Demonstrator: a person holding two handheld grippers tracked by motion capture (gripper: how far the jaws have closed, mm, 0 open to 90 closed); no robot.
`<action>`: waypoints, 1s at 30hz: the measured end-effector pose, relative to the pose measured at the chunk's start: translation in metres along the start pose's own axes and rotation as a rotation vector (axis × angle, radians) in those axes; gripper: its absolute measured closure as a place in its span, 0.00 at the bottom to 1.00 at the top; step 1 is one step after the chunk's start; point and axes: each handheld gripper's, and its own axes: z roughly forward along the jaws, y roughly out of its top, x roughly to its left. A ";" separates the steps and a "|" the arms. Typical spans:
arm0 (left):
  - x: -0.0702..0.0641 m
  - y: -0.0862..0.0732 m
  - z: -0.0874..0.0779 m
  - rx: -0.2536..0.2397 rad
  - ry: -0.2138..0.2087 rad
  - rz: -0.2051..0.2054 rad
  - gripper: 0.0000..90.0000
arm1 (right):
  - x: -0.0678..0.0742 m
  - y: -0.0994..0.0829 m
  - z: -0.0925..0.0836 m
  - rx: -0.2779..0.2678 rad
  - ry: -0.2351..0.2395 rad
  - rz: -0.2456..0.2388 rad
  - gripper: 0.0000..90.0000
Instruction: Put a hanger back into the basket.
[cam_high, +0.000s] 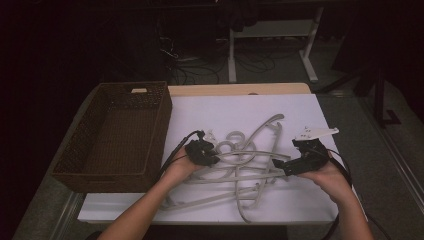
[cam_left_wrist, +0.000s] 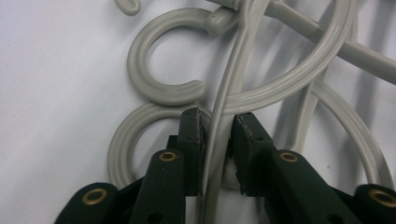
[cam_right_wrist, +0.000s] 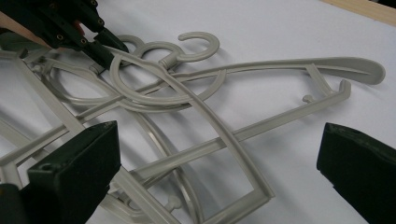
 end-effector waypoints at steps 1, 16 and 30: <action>0.000 0.000 -0.001 0.001 0.000 0.006 0.85 | 0.000 0.000 0.000 -0.001 0.000 -0.001 0.00; 0.004 0.008 -0.030 -0.089 0.017 -0.015 0.91 | -0.003 0.002 -0.013 -0.036 -0.015 0.008 0.00; 0.013 0.041 -0.088 -0.115 0.134 -0.077 0.91 | -0.006 -0.001 -0.024 -0.072 -0.016 0.026 0.00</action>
